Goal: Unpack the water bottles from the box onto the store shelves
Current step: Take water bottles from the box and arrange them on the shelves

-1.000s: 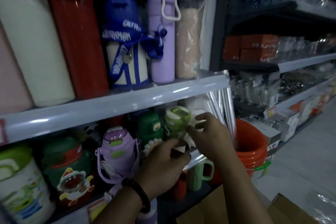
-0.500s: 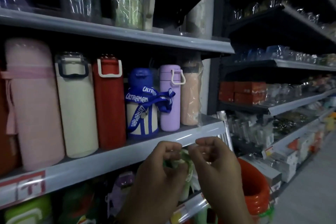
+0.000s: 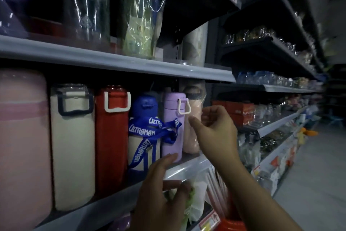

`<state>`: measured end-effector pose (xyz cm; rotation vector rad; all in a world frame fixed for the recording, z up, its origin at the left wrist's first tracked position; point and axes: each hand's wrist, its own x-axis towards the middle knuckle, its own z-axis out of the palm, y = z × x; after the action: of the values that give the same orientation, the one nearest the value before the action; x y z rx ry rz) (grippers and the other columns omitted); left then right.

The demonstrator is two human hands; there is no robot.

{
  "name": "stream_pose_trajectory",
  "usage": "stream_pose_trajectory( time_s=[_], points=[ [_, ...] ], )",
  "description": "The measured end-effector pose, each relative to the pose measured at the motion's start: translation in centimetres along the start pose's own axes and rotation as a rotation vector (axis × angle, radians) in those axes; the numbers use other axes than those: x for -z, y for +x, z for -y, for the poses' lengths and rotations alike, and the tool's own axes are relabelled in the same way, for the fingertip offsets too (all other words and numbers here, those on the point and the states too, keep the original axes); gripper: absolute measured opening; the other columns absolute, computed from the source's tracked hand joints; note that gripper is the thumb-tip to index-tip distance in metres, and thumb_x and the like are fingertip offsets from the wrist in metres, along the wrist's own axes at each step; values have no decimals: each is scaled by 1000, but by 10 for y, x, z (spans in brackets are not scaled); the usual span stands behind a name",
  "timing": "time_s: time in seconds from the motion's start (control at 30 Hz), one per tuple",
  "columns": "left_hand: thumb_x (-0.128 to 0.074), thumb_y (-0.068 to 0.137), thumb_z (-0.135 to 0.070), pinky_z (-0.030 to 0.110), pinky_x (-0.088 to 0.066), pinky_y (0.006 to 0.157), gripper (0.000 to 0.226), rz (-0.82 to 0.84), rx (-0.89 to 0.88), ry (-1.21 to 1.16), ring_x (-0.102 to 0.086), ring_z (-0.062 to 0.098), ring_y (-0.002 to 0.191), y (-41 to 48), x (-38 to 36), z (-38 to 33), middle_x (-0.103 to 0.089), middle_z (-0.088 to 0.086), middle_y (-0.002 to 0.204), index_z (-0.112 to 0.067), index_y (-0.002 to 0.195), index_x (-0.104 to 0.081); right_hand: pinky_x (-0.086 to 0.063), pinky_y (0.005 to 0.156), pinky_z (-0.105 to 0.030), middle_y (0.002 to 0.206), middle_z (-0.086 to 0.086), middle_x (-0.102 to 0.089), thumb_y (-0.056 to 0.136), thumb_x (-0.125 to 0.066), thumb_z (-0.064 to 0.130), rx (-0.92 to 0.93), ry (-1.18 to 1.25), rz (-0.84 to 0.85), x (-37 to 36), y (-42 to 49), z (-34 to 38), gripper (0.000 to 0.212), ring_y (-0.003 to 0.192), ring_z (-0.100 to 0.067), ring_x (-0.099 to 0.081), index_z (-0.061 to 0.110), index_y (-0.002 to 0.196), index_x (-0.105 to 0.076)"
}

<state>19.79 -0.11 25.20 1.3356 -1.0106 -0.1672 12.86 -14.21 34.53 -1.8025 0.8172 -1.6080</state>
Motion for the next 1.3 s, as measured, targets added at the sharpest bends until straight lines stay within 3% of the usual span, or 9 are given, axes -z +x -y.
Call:
stream_pose_trajectory(
  time_s=[0.2,0.33,0.5,0.6,0.7,0.8,1.0,1.13,1.3],
  points=[
    [-82,75,-33,5,-45,77,47,-11,-44,30,-67,-8,85,-2,-15,6,-71,-22,108,-60,111,-68,-60,87,-47,104,0,-70,74,-89,30,-180,-42,0,-10,44,-41,48,92,-20,-69,23,111,-59],
    [-62,60,-60,1,-45,76,46,-108,-95,63,-66,-10,89,0,-23,16,-68,-29,109,-63,105,-67,-59,91,-44,120,0,-64,68,-91,30,-166,-62,69,-30,53,-62,70,103,-18,-65,22,127,-54],
    [-84,73,-43,23,-56,89,49,-13,9,12,-66,-4,98,-5,-35,34,-61,-37,115,-66,111,-63,-58,91,-40,123,-1,-56,67,-90,47,-97,-138,62,-53,49,-86,78,104,-16,-62,23,130,-51],
    [-68,62,-62,13,-51,84,42,-32,1,30,-64,-8,93,-2,-30,31,-59,-40,116,-69,103,-65,-53,86,-31,124,0,-53,66,-90,50,-103,-163,78,-57,48,-91,84,106,-16,-59,23,134,-48],
    [-84,71,-42,12,-52,83,48,80,108,-57,-63,-7,97,3,-21,33,-58,-43,113,-73,102,-63,-44,66,-16,113,6,-63,68,-91,48,-135,-126,95,-56,50,-90,77,92,-5,-61,24,128,-50],
    [-86,80,-20,11,-54,77,69,75,72,18,-64,-7,97,4,-21,38,-54,-44,118,-73,111,-54,-49,68,-21,103,13,-63,70,-92,40,-141,-110,106,-53,52,-91,69,88,-5,-64,26,123,-50],
    [-85,82,-16,26,-61,73,57,105,153,-67,-74,5,90,8,-22,39,-66,-29,117,-61,110,-66,-59,82,-34,107,8,-64,68,-94,26,-175,-70,160,-36,64,-98,73,92,-10,-66,20,127,-51],
    [-78,87,-36,29,-59,81,46,168,164,-100,-68,-10,89,10,-17,23,-60,-35,123,-64,117,-57,-63,87,-47,110,-6,-70,74,-91,11,-210,-33,242,-23,68,-98,62,99,-28,-72,10,125,-57],
    [-70,95,-34,31,-62,75,48,240,104,-68,-72,4,92,29,-24,0,-64,-28,116,-49,136,-50,-57,59,-20,100,-10,-70,88,-76,-2,-247,37,366,-11,72,-93,39,82,-20,-70,2,122,-58]
  ],
)
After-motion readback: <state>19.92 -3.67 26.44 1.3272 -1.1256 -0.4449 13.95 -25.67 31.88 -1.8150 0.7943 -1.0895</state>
